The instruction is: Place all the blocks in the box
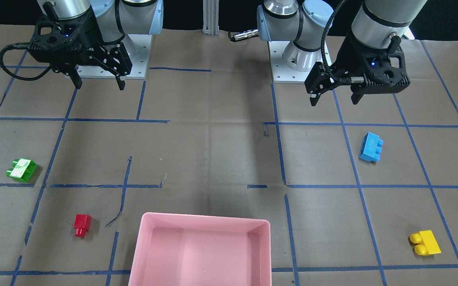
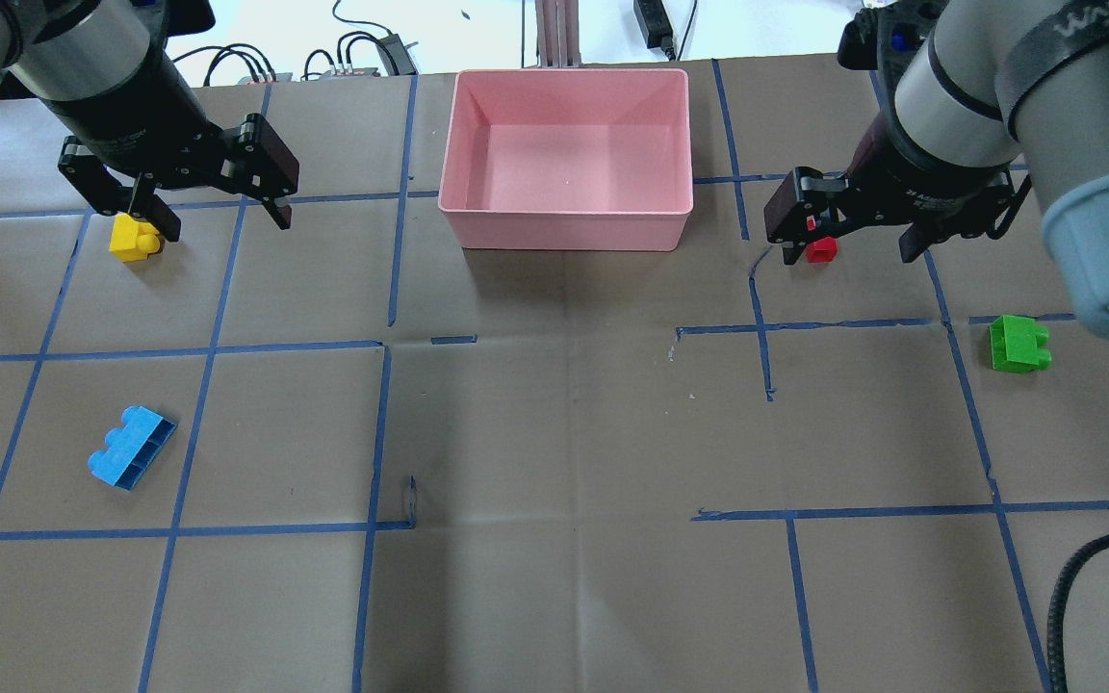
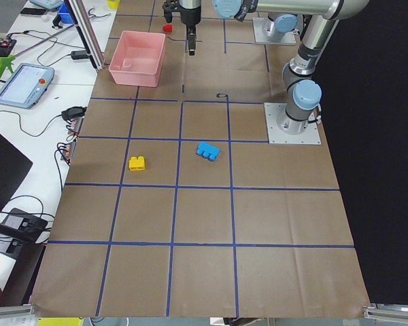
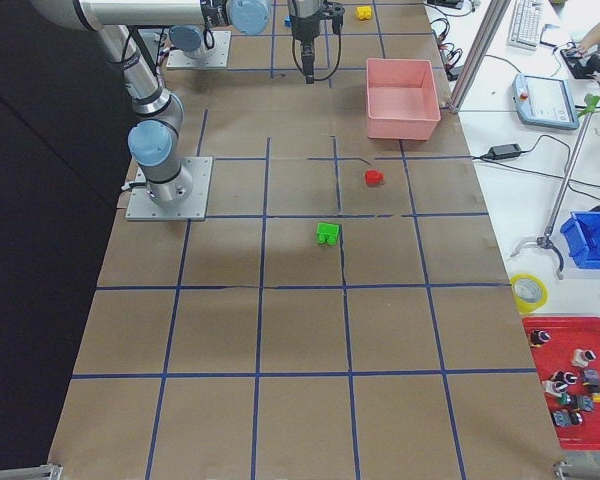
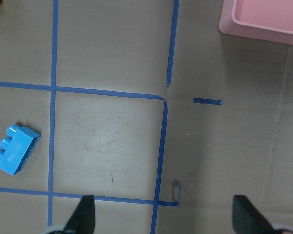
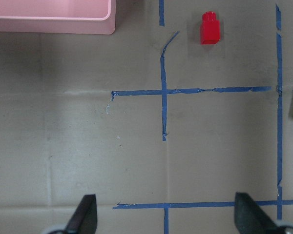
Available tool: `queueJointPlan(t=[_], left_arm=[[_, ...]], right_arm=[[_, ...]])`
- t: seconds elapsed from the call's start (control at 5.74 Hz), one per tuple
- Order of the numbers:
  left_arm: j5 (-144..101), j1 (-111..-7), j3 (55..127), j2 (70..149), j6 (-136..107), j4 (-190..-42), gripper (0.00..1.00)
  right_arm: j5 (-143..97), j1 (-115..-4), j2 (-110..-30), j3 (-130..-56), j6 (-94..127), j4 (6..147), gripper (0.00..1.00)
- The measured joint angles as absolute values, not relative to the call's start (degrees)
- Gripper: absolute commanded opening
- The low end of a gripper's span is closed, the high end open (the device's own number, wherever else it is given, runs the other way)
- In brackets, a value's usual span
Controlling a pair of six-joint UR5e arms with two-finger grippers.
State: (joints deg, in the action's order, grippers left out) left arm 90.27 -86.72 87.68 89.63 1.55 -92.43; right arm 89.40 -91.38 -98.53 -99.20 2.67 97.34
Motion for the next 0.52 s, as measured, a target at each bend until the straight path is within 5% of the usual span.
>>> queueJointPlan(t=[0.52], left_arm=[[90.5, -71.3, 89.5, 87.8, 27.8, -92.7, 1.0]], right_arm=[[89.5, -91.4, -98.6, -99.8, 2.2, 96.7, 1.0]])
